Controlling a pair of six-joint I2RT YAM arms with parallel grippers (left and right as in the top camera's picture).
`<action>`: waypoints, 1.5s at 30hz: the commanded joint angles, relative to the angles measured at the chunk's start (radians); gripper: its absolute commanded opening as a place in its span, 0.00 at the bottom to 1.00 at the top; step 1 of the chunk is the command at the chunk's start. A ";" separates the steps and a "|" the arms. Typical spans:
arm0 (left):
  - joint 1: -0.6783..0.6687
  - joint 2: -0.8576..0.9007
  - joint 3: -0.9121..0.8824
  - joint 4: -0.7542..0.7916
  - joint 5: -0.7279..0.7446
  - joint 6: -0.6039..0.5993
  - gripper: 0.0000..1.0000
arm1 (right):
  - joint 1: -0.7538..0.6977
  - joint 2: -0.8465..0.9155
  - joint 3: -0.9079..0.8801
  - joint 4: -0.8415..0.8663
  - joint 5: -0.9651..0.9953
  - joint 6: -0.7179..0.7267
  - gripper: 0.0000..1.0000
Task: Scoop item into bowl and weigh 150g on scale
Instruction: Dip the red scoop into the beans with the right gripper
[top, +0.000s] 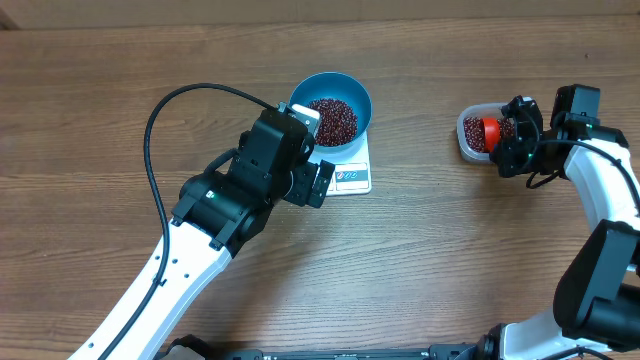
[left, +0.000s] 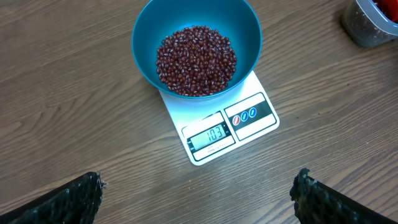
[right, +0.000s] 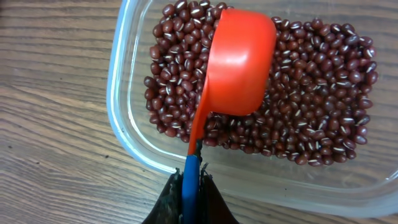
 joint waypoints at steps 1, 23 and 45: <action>0.003 -0.010 0.016 0.000 -0.008 0.004 1.00 | 0.002 0.061 -0.001 -0.005 -0.034 -0.011 0.04; 0.003 -0.010 0.016 0.000 -0.008 0.004 0.99 | -0.116 0.064 -0.001 -0.004 -0.303 -0.011 0.04; 0.003 -0.010 0.016 0.000 -0.008 0.004 0.99 | -0.164 0.073 -0.001 -0.042 -0.437 -0.009 0.04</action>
